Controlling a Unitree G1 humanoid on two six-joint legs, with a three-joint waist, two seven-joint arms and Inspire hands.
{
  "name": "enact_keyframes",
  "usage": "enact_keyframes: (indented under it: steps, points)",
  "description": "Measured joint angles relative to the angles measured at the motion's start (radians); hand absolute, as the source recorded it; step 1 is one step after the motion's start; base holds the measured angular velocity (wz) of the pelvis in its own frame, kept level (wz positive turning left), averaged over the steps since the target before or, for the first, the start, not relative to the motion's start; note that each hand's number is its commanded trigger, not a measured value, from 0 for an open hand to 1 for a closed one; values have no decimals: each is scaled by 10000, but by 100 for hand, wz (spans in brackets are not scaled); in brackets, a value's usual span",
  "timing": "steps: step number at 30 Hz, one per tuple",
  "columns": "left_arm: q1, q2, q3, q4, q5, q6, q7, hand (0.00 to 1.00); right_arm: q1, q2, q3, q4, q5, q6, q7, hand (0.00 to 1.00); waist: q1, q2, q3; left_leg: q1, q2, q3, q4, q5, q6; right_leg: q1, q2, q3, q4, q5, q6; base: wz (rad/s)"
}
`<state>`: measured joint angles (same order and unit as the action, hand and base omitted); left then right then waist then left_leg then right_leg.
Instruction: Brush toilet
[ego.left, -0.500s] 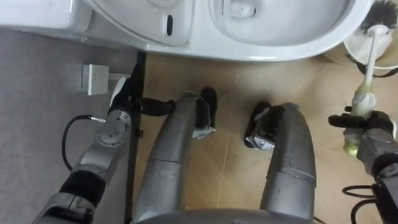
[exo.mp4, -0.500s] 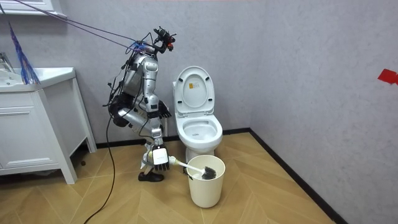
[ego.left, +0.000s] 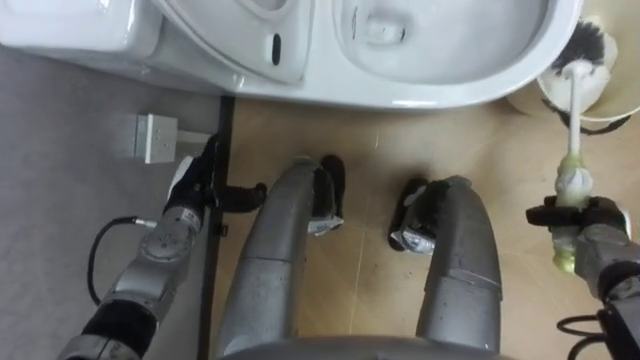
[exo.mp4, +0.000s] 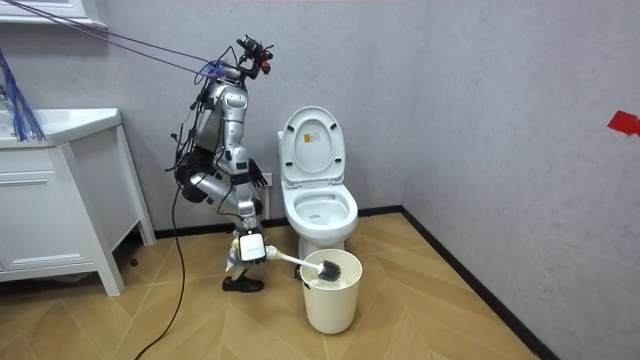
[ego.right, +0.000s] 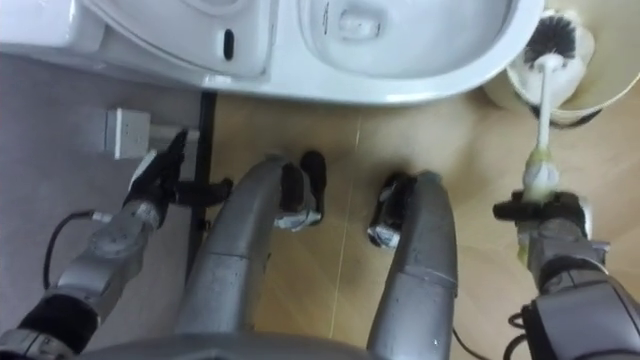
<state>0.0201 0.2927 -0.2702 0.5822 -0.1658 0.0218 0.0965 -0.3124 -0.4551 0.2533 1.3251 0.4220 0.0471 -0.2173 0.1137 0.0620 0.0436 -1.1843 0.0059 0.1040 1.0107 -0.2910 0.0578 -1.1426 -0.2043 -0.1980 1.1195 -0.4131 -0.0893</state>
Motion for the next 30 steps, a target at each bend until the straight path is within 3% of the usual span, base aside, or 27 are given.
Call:
enact_keyframes:
  steps: [12,14,17,20,25,30]
  points:
    - [442,-9,-84,1210,-174,-9,2,0,547,533,-40,29,486,-34,36,100,-72,-96,-50,2229,-23,-211,-1919,402,32,2414,335,-341,-2206,586,241,-1]
    - [462,-69,-32,1450,-166,-39,39,0,651,800,-166,29,476,-29,21,100,-74,-165,-104,2997,-20,-208,-2363,419,22,3204,404,-390,-2731,650,306,-3]
    - [501,-147,19,1577,-89,-69,41,0,835,1049,-490,24,351,-32,24,100,-130,-196,-123,3966,-43,-238,-2893,443,25,4235,468,-520,-3364,709,400,1]
    - [574,-138,353,1726,464,-192,-13,0,986,1065,-503,-51,73,-56,31,100,-251,-338,-153,4876,-134,-261,-3507,509,20,5145,472,-547,-3932,745,493,5]
    - [1396,-68,751,1338,899,-272,-34,0,1882,1102,-710,-779,-426,-142,-122,100,-429,-541,-331,6345,-194,-517,-4471,586,-20,6893,605,-1005,-5198,845,632,19]
    - [2473,-77,1342,522,1078,-281,-433,0,2551,1139,-1117,-1607,-1166,-153,-179,100,-505,-590,-362,7553,-209,-674,-5076,573,-56,8450,790,-1351,-6288,960,766,18]
